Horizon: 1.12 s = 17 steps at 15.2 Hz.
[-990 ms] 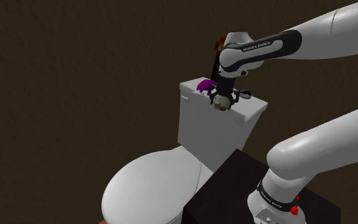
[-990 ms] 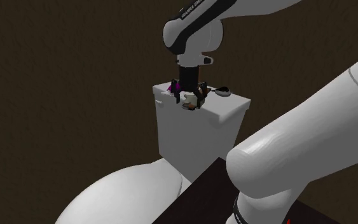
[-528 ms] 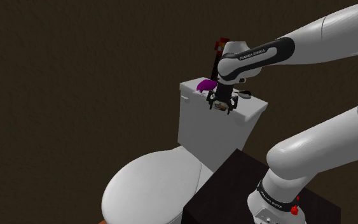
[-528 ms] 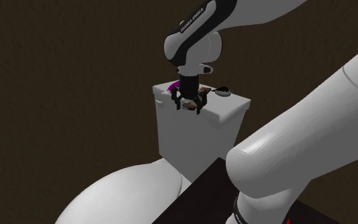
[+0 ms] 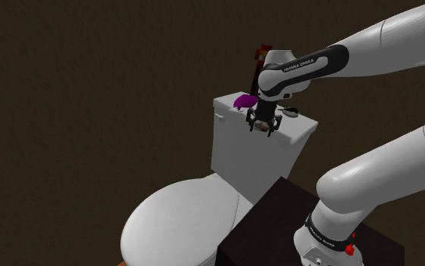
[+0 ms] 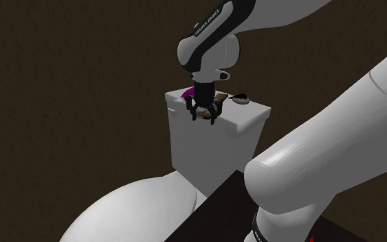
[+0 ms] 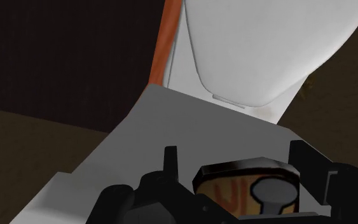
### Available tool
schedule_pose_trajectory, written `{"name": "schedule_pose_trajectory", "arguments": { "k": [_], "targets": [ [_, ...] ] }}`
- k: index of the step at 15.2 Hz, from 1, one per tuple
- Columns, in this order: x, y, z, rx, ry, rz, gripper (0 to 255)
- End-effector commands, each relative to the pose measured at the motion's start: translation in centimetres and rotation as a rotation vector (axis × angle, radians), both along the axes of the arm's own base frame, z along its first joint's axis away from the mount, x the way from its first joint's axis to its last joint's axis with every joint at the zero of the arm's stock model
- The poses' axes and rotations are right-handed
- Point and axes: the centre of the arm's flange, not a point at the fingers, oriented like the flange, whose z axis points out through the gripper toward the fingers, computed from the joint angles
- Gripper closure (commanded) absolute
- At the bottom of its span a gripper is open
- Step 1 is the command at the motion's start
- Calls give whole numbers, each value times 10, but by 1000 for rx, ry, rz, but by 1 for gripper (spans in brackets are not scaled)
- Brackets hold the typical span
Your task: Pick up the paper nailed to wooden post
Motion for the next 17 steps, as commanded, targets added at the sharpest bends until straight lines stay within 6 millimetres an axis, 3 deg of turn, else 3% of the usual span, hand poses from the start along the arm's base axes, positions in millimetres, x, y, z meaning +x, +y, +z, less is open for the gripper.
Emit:
{"name": "schedule_pose_trajectory", "arguments": {
  "k": [1,17],
  "targets": [
    [0,0,0,0,0,0,255],
    [-1,0,80,0,0,0,255]
  ]
}}
